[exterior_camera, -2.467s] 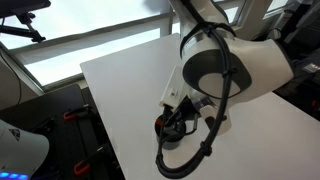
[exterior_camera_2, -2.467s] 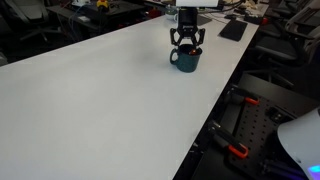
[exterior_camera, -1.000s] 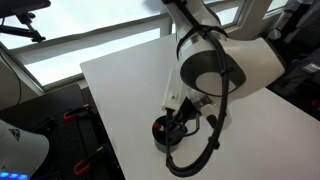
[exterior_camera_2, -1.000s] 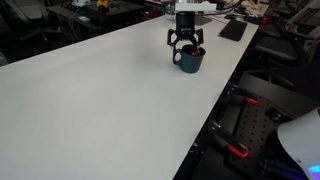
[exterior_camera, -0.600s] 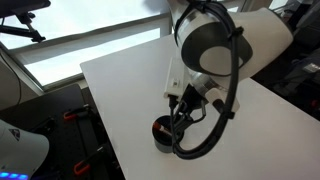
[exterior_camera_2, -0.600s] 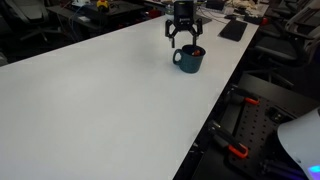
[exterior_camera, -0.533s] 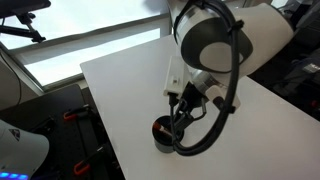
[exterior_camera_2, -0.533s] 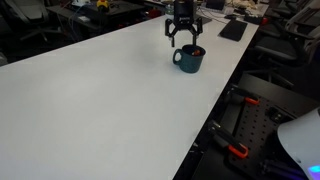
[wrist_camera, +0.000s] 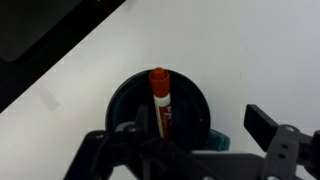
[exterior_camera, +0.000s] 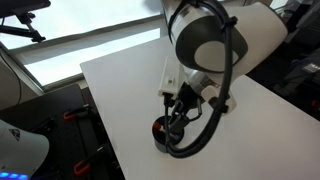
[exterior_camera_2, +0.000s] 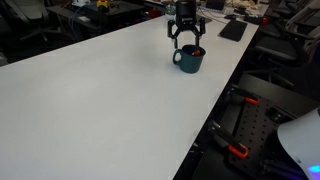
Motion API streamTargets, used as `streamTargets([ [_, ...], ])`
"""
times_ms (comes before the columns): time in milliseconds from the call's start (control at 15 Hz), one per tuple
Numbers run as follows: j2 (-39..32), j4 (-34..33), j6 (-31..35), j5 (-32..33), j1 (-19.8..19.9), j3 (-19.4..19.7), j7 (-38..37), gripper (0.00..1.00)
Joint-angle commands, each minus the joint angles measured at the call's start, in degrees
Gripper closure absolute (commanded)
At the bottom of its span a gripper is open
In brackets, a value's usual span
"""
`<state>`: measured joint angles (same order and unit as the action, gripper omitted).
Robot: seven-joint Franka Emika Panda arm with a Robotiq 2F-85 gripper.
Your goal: Remove the marker from the mug
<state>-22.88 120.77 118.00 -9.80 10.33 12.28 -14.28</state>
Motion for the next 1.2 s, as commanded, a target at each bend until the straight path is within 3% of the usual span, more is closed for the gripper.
streamTargets([
  [0, 3.21, 3.11, 0.65, 0.96, -0.11, 0.85, -2.01, 0.1],
  [67, 3.63, 3.61, 0.91, 0.81, 0.04, 1.06, -1.97, 0.09],
  [133, 3.95, 3.96, 0.98, 0.76, 0.17, 1.24, -1.96, 0.15],
  [600, 4.49, 6.16, 2.39, 0.55, 0.83, 1.97, -1.62, 0.15],
  [933, 3.25, 7.56, 6.79, -1.22, 1.39, 1.12, 0.55, 0.29],
  [1133, 2.84, 8.28, 8.18, -1.79, 1.38, 0.58, 1.47, 0.3],
])
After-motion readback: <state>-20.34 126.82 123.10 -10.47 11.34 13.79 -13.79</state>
